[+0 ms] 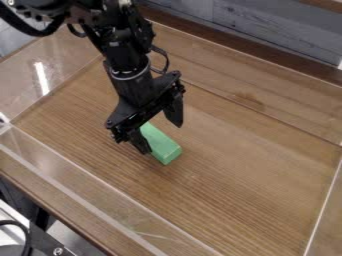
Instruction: Remove the green block from inside the brown bowl and put it on the table
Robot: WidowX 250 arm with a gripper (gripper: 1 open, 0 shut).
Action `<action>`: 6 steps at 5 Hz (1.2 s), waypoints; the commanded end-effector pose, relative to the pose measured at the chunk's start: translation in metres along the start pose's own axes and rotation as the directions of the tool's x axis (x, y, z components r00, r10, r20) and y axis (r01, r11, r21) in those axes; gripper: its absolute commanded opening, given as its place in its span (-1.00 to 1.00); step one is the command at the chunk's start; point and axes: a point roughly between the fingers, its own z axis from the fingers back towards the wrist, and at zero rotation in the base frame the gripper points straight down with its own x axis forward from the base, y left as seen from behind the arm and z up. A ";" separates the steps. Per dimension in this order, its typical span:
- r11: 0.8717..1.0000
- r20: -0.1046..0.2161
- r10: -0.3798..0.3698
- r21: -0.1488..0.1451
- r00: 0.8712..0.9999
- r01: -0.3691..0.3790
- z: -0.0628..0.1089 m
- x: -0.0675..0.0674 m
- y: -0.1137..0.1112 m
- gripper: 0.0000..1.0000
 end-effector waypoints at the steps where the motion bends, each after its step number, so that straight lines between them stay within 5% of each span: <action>1: 0.999 0.011 0.013 -0.029 1.000 -0.012 0.000 0.002 -0.006 1.00; 3: 0.999 0.009 0.029 -0.037 1.000 -0.029 -0.009 0.002 -0.006 1.00; 4: 0.999 0.008 0.036 -0.039 0.999 -0.035 -0.014 0.002 -0.007 -1.00; 6: 0.999 -0.007 0.046 -0.004 0.999 -0.046 -0.014 -0.001 -0.003 -1.00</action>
